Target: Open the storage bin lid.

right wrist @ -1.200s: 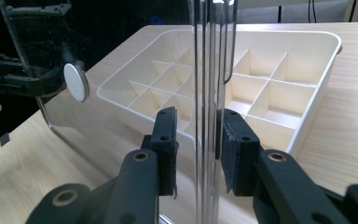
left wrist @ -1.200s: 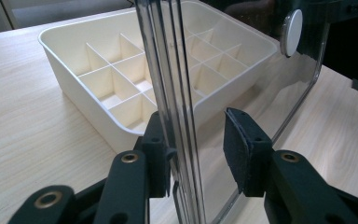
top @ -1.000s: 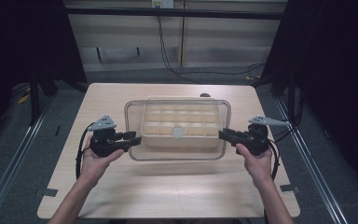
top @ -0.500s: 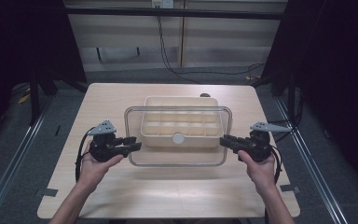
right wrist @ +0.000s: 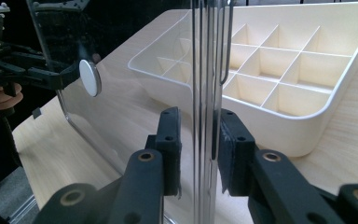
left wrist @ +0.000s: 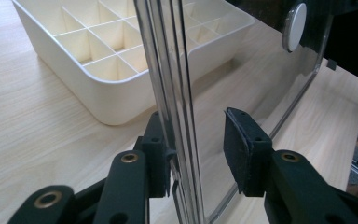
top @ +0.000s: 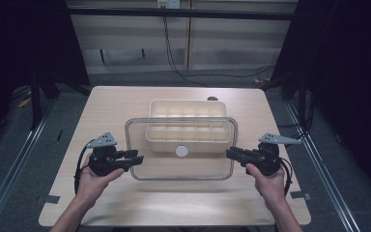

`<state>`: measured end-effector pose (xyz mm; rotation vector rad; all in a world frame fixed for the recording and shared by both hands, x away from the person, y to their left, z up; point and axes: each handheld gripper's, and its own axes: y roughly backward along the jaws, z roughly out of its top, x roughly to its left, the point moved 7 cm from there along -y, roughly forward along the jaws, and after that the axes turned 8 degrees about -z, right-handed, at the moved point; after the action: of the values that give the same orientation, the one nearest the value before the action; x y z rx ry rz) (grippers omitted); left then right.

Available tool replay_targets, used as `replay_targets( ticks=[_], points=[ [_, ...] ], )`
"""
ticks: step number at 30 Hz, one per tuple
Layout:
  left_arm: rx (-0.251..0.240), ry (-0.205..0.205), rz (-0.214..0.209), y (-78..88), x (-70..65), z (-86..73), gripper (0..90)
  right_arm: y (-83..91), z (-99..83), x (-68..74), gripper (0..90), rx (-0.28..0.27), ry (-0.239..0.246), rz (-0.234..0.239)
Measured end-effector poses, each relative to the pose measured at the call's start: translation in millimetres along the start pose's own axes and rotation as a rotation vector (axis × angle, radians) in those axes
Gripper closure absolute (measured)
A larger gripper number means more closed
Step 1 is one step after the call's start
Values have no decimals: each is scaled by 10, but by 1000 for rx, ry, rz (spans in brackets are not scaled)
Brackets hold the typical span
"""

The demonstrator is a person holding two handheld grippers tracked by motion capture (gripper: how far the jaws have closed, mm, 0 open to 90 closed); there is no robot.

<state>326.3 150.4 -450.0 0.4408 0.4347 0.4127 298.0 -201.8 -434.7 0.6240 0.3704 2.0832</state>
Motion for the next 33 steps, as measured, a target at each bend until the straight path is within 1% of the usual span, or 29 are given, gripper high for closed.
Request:
replay_targets(
  ticks=[1, 2, 3, 4, 7, 8, 9, 10, 11, 12, 13, 14, 16, 17, 19, 25, 27, 29, 31, 32, 33],
  points=[
    [-2, -6, -3, 10, -22, -1, 628, 0, 0, 0, 720, 0, 0, 0],
    [-6, -9, -8, 24, -60, -3, 635, 32, -30, 5, 719, -6, -11, 7],
    [-6, -9, -8, 24, -60, -3, 636, 32, -30, 5, 719, -6, -11, 7],
    [-5, -12, -9, 24, -97, -15, 636, 55, -55, 9, 720, -6, -15, 4],
    [5, -10, -18, 14, -124, -48, 640, 79, -86, 9, 720, -3, -15, 3],
    [4, -6, -22, 3, -147, -92, 641, 91, -116, 8, 720, 0, -18, 0],
    [4, -6, -22, 3, -147, -92, 643, 91, -116, 8, 720, 0, -18, 0],
    [8, -4, -22, -12, -160, -130, 643, 94, -132, 5, 720, 0, -19, -2],
    [16, -5, -20, -20, -162, -154, 643, 95, -156, -2, 719, 3, -20, -2],
    [26, 2, -25, -36, -170, -200, 643, 90, -197, -9, 719, 7, -22, -1],
    [26, 2, -25, -36, -170, -200, 643, 90, -197, -9, 719, 7, -22, -1],
    [32, 3, -21, -41, -169, -227, 643, 72, -260, -11, 719, 14, -35, -3],
    [47, 7, -20, -43, -172, -293, 642, 64, -289, -8, 719, 20, -35, -1],
    [48, 7, -22, -37, -174, -319, 642, 63, -320, 3, 719, 27, -33, 4],
    [47, 20, -22, -32, -181, -362, 641, 70, -339, 29, 721, 26, -36, 9],
    [56, 17, -19, -15, -208, -445, 638, 89, -410, 81, 721, 38, -30, 13],
    [54, 21, -19, -5, -226, -482, 637, 95, -440, 101, 722, 41, -31, 14],
    [61, 25, -16, 0, -235, -516, 636, 110, -471, 128, 722, 46, -25, 16],
    [78, 14, -7, -5, -233, -549, 629, 122, -491, 162, 721, 47, -20, 12],
    [82, 18, -3, -5, -240, -560, 627, 131, -501, 176, 721, 48, -17, 9],
    [83, 14, -2, 1, -248, -567, 626, 137, -510, 189, 719, 45, -8, 7]
  ],
)
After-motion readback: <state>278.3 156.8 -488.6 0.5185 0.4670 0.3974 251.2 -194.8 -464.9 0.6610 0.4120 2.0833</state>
